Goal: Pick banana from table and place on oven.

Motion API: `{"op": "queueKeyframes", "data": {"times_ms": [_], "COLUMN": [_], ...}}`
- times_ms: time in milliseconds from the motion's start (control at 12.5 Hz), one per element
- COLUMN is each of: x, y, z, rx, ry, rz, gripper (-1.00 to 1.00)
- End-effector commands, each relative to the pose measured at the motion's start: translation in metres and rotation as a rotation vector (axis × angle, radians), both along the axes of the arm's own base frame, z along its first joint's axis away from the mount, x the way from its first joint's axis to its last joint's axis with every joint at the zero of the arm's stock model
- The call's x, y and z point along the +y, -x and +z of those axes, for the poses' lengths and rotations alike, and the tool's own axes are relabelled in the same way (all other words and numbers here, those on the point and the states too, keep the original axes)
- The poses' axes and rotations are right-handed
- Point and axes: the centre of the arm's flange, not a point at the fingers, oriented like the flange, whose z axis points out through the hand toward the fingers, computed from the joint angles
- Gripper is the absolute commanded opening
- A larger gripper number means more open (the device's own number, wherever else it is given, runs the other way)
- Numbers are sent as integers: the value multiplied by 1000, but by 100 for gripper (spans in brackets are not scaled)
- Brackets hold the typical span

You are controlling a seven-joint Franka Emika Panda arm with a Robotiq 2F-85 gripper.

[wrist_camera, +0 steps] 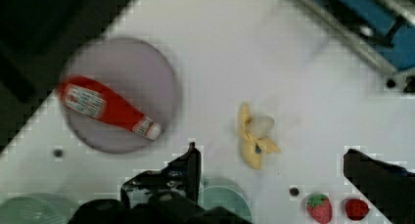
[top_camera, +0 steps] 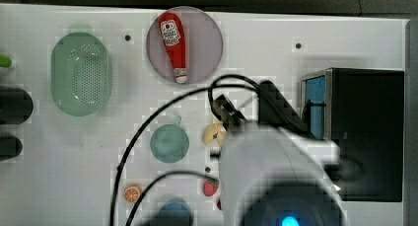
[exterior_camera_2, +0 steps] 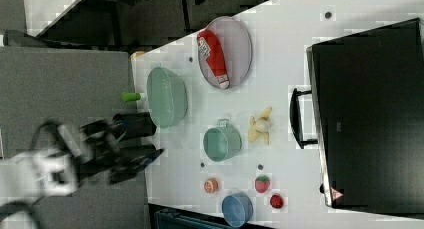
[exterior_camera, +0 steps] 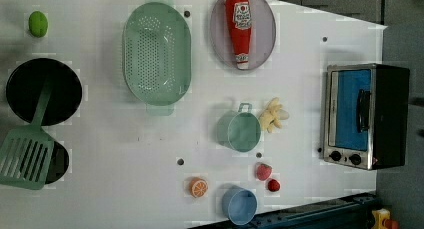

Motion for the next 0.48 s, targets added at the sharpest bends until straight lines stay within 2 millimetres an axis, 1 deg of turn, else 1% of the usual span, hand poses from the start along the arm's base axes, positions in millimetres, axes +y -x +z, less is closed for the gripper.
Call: {"op": "queueKeyframes", "data": {"times_ms": [80,320,480], "x": [6,6,6], "y": [-17,-30,-32], "z": [-124,-197,-242], "rx": [168,179,177], "ry": [2,2,3], "rz": [6,10,13], "gripper": [100,100,100]}}
